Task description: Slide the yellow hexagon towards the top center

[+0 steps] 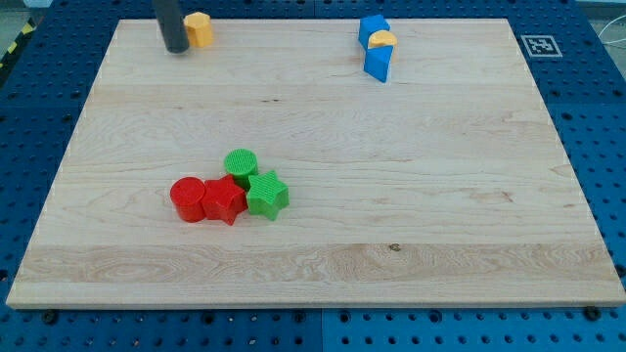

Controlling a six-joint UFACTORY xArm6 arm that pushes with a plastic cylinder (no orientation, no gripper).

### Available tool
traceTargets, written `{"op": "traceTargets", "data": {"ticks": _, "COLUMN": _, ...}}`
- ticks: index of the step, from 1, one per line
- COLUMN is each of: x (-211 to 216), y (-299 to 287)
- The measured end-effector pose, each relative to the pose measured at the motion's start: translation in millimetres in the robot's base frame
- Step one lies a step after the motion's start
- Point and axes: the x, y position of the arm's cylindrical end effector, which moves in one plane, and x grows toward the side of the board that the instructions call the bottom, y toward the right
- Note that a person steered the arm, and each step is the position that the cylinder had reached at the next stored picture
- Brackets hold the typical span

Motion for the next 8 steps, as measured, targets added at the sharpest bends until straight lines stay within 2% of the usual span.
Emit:
{"op": "traceTargets", "data": {"ticks": 1, "x": -20.3, "y": -4.8}}
{"op": "traceTargets", "data": {"ticks": 3, "x": -9.0, "y": 56.6}}
{"op": "traceTargets", "data": {"ticks": 4, "x": -28.8, "y": 11.4}}
{"op": "traceTargets", "data": {"ticks": 5, "x": -57.0, "y": 0.7}}
{"op": "traceTargets", "data": {"ticks": 6, "x": -57.1, "y": 34.9}}
{"op": "traceTargets", "data": {"ticks": 8, "x": -11.6, "y": 116.5}}
